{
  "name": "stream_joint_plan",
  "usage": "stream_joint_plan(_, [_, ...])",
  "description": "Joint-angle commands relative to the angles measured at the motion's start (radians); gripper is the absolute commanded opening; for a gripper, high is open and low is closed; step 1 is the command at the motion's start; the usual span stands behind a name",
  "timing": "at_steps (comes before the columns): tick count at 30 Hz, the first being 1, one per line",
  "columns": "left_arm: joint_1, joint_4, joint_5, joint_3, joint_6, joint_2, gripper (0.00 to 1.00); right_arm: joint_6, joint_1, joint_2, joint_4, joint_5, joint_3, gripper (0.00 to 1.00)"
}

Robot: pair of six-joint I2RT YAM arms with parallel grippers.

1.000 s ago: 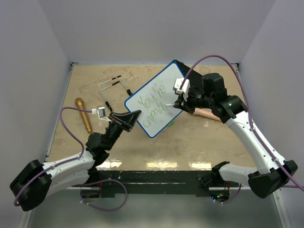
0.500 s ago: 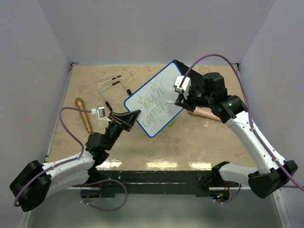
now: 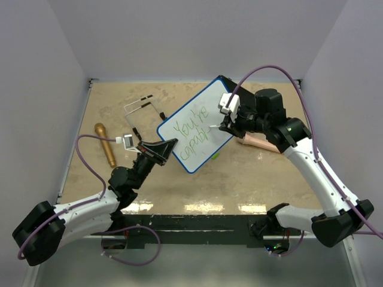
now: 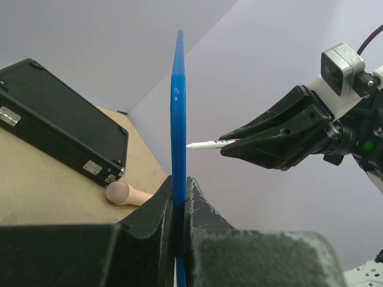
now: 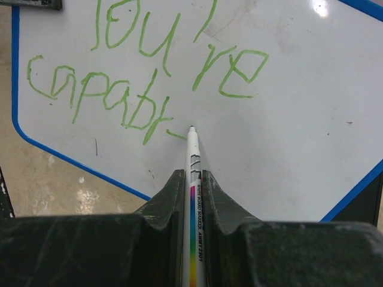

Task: Write a sentence on the whiteboard

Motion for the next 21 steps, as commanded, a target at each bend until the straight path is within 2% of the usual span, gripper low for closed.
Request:
stream_joint_plan(1, [-0.001,0.208,0.02,0.051,-0.027,-0.008,0.0,-0.011,0.001,0.01,0.016,-0.066,0.033,0.0])
stream_joint_plan(21, [0.008,0.176,-0.005,0.042,-0.01,-0.062,0.0,-0.072,0.01,-0.019,-0.067,-0.058,-0.041,0.0])
